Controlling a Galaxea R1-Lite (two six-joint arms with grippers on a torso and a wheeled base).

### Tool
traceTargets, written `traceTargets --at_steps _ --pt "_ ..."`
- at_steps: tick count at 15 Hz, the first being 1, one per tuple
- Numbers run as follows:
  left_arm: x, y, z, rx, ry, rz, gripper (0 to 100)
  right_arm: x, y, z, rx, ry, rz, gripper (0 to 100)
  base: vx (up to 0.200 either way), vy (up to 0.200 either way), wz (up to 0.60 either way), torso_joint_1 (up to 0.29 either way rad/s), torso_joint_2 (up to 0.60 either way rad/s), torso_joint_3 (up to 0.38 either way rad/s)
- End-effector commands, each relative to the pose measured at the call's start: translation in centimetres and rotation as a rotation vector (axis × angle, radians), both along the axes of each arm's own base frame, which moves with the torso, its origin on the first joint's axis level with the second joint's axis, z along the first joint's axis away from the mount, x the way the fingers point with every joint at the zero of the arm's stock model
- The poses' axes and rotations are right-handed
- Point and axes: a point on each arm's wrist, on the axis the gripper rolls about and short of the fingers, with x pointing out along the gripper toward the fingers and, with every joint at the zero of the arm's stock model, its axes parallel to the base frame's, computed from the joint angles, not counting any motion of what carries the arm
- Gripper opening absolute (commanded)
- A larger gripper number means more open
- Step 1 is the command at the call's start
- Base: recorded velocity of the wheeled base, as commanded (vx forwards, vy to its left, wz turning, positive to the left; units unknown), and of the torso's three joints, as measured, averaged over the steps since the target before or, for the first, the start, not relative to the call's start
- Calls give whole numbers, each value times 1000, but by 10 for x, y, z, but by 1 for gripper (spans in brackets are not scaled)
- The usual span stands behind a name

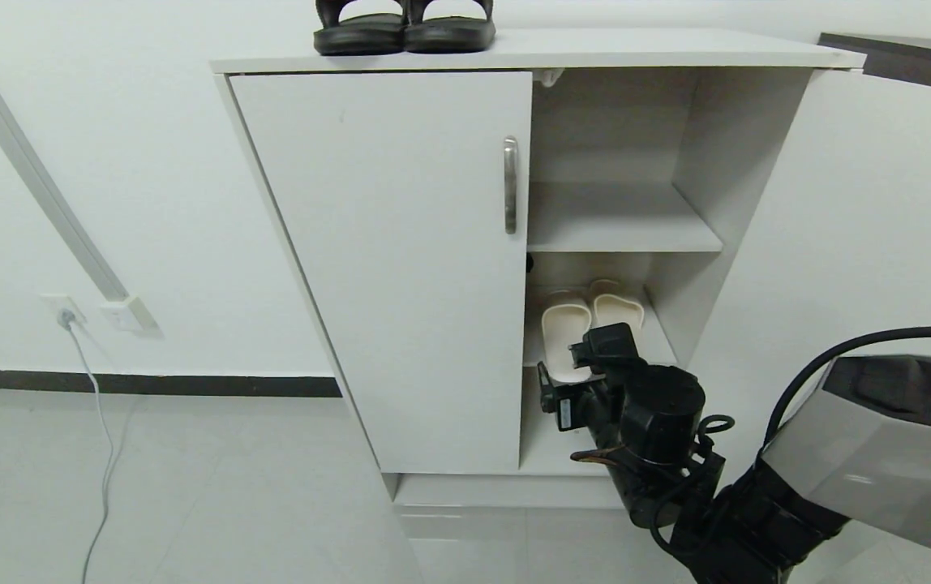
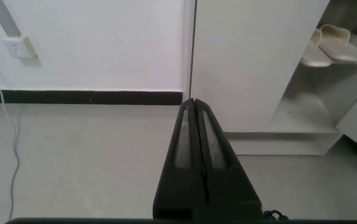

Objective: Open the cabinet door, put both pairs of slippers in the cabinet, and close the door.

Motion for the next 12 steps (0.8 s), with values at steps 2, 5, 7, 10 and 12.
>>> traceTargets --at_steps 2,5,7,10,12 --pt "0 0 0 0 0 1 0 -1 1 -1 -2 1 3 100 0 200 0 2 0 2" --pt "0 0 0 0 0 1 0 -1 1 -2 -2 1 3 100 0 200 0 2 2 4" --pt "0 0 0 0 0 1 0 -1 1 -2 -2 1 3 100 0 200 0 2 2 0" --pt "0 0 0 -2 0 1 0 -1 1 -2 -2 1 6 100 0 200 0 4 2 1" --pt "0 0 0 -2 0 1 0 -1 1 0 1 -2 5 100 0 0 0 0 0 0"
